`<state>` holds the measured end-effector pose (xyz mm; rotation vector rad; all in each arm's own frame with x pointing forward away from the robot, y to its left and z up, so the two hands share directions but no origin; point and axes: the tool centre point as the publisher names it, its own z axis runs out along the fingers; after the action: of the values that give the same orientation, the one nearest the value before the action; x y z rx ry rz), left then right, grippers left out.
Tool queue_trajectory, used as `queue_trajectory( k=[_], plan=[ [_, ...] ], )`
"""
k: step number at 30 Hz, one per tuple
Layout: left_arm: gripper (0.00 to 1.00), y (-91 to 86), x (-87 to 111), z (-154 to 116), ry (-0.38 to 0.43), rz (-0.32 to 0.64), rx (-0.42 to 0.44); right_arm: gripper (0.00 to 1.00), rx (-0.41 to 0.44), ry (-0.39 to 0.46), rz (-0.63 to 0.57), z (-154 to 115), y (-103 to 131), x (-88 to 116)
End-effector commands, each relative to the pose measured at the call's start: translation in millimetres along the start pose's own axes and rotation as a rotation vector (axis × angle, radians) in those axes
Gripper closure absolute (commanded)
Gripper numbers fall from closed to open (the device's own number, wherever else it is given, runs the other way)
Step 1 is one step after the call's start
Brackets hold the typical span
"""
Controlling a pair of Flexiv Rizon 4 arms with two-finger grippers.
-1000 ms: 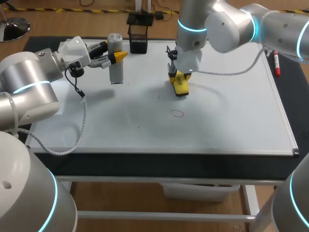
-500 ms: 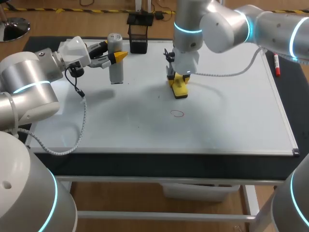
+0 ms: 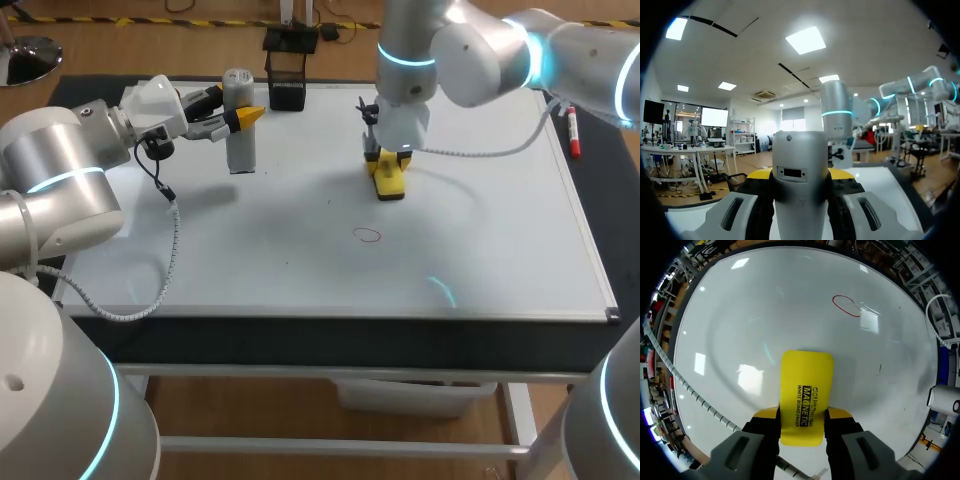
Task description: Pick up the inspection probe, press it on each red-marked spot on the whiteboard one by one, put down the probe, pick up the eraser, and wipe off all the red marks.
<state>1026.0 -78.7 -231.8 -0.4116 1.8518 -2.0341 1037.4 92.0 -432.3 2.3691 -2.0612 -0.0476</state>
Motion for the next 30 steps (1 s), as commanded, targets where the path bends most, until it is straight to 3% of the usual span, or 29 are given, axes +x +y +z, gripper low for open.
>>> queue_trajectory(
  k=[1,10,17,24,30],
  plan=[
    [1.0,0.6,0.0,1.0,-0.002,0.003,0.005,1.0,0.006,0.001,0.003,4.5,3.5,15.5],
    [1.0,0.6,0.0,1.0,-0.002,0.003,0.005,1.0,0.018,0.018,0.025,-1.6,1.8,29.9],
    [1.0,0.6,0.0,1.0,-0.002,0.003,0.005,1.0,0.031,0.031,0.009,-22.6,-3.0,48.9],
    [1.0,0.6,0.0,1.0,-0.002,0.003,0.005,1.0,0.051,0.038,0.031,-39.0,-11.5,83.8],
    [1.0,0.6,0.0,1.0,-0.002,0.003,0.005,1.0,0.061,0.048,0.101,-45.8,-19.1,125.5]
  ],
)
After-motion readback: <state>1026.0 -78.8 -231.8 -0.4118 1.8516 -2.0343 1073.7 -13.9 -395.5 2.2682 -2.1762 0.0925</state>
